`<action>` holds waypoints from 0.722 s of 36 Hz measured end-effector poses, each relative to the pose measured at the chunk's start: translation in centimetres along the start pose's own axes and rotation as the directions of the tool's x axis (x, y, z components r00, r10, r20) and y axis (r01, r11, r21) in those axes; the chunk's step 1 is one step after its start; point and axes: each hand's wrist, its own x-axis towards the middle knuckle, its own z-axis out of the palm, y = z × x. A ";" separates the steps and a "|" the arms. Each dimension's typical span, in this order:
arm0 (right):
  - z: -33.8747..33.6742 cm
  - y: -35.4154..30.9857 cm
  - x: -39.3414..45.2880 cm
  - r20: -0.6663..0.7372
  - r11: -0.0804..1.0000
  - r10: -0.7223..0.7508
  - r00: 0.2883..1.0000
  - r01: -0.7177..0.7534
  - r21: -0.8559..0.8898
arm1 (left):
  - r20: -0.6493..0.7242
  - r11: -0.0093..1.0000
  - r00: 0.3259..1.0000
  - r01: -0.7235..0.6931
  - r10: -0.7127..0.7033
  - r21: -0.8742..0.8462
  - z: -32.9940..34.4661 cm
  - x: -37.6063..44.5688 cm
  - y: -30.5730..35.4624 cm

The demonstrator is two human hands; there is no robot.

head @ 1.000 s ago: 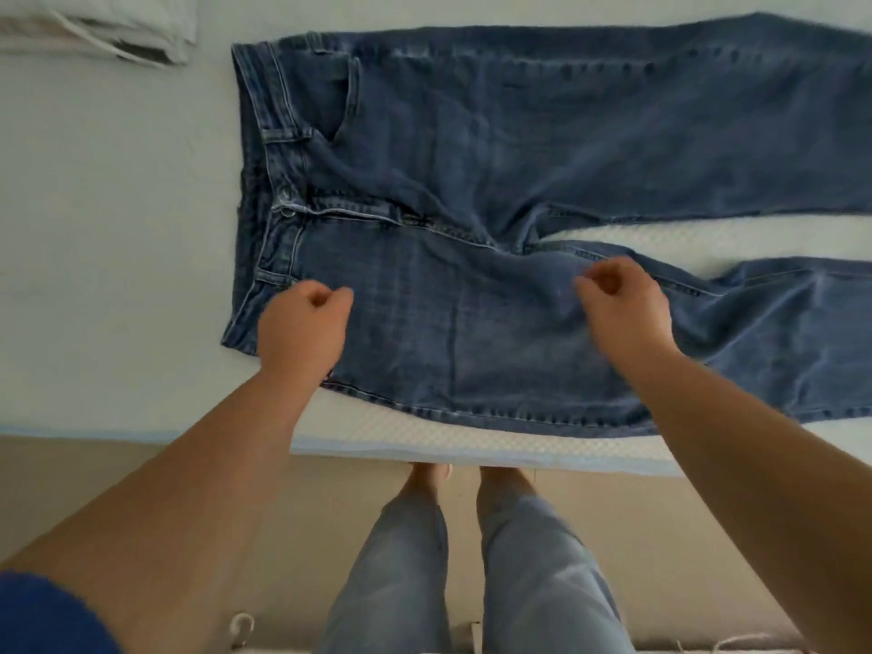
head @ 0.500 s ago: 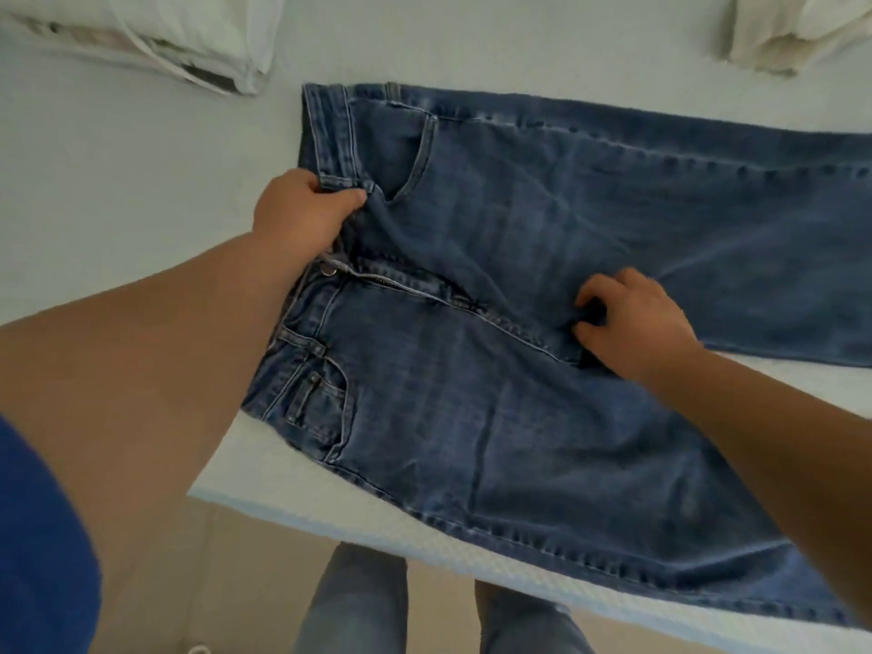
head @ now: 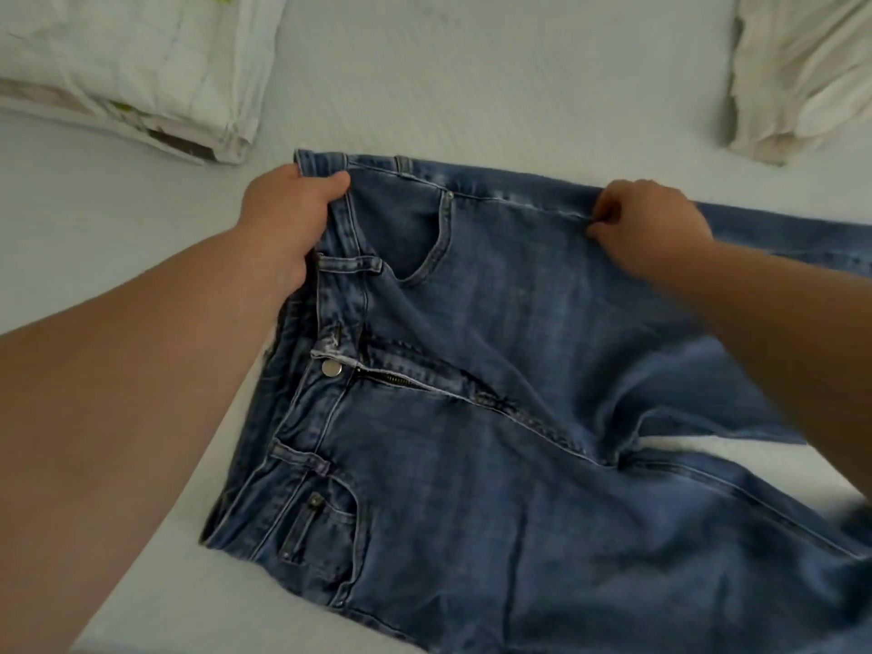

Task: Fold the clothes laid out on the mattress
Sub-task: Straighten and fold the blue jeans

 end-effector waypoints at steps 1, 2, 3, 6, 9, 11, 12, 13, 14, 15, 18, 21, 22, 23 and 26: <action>-0.4 -0.1 0.2 0.030 1.000 -0.009 1.000 0.009 0.000 | 0.008 1.000 1.000 0.004 -0.004 -0.019 -0.1 0.0 0.0; -0.9 -0.1 0.5 0.049 1.000 -0.015 0.999 0.014 0.012 | 0.013 0.999 1.000 0.010 -0.009 -0.034 -0.3 0.1 0.1; -1.5 -0.2 0.7 0.056 0.999 -0.019 0.998 0.017 0.031 | 0.017 0.999 1.000 0.016 -0.015 -0.052 -0.4 0.1 0.2; -3.2 -0.1 1.1 0.044 0.984 0.008 0.999 -0.016 0.177 | 0.024 0.991 0.999 0.025 -0.022 -0.133 -1.1 0.1 0.3; -4.9 0.0 1.6 0.029 0.938 0.070 0.997 -0.076 0.337 | 0.024 0.980 0.999 -0.021 0.026 -0.197 -1.7 -0.1 0.4; -5.6 -0.6 2.5 -0.023 0.935 0.068 0.997 -0.056 0.349 | 0.007 0.970 0.997 -0.071 0.074 -0.234 -1.9 -0.2 0.5; -5.9 -1.1 3.0 -0.081 0.943 0.069 0.994 -0.038 0.332 | -0.010 0.963 0.995 -0.097 0.098 -0.250 -1.9 0.0 0.5; -6.0 -1.6 3.6 -0.149 0.950 0.075 0.986 -0.025 0.312 | -0.034 0.957 0.993 -0.122 0.117 -0.264 -1.9 0.2 0.6; -5.9 -2.3 4.0 -0.211 0.954 0.079 0.974 -0.013 0.299 | -0.067 0.953 0.989 -0.143 0.130 -0.267 -2.0 0.5 0.7; -5.6 -3.0 4.4 -0.256 0.958 0.074 0.964 0.003 0.288 | -0.103 0.956 0.985 -0.160 0.139 -0.244 -2.0 0.9 0.8; -3.6 -4.8 4.8 -0.220 0.976 0.028 0.975 0.021 0.218 | -0.177 0.986 0.972 -0.163 0.153 -0.041 -2.2 2.1 0.7; -1.3 -5.6 3.5 -0.178 0.978 0.028 0.984 0.010 0.210 | -0.198 0.979 0.962 -0.165 0.186 0.122 -2.3 2.3 0.9; -0.9 -5.8 2.5 -0.213 0.975 0.019 0.977 0.028 0.219 | -0.207 0.969 0.956 -0.171 0.207 0.179 -2.3 1.9 0.9; -0.5 -5.9 1.3 -0.256 0.976 -0.005 0.967 0.061 0.209 | -0.212 0.960 0.953 -0.166 0.215 0.227 -2.4 1.5 0.9; 1.0 -5.3 -3.0 -0.289 0.975 -0.116 0.950 0.164 0.148 | -0.182 0.946 0.973 -0.083 0.145 0.313 -2.8 -0.8 -0.4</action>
